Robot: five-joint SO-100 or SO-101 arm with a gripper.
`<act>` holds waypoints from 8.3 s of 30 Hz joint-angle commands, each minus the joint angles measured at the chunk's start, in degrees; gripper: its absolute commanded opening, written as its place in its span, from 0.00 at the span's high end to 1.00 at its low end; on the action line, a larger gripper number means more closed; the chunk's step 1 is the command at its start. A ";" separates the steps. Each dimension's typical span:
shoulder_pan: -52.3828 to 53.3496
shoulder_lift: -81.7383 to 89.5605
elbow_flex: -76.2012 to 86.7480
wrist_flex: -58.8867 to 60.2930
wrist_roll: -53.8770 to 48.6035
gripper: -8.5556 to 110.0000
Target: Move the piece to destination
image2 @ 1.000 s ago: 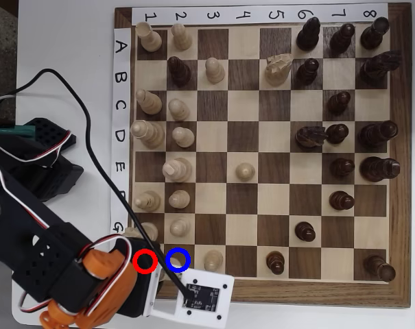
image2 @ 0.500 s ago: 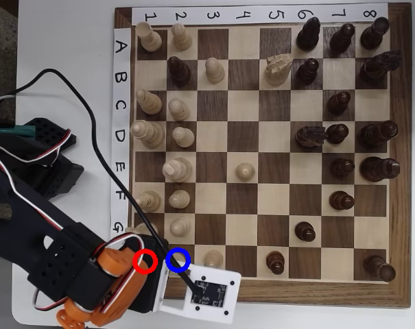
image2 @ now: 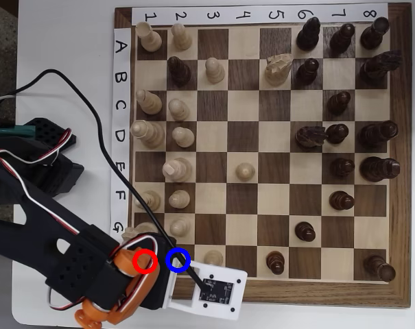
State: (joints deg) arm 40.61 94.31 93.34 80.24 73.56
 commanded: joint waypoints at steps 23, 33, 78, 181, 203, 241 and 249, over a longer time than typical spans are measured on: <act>2.29 -2.81 1.58 -4.57 -0.44 0.93; 2.55 -2.37 3.60 -6.33 -1.23 0.93; 2.72 1.14 4.83 -2.81 -5.36 0.77; 55.99 75.41 49.31 -20.21 -71.37 0.93; 56.43 92.02 78.66 -29.62 -72.42 0.93; 58.27 101.87 85.78 -18.28 -75.15 0.93; 58.27 101.87 85.78 -18.28 -75.15 0.93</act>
State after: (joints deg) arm 98.61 192.57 176.84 61.88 -2.11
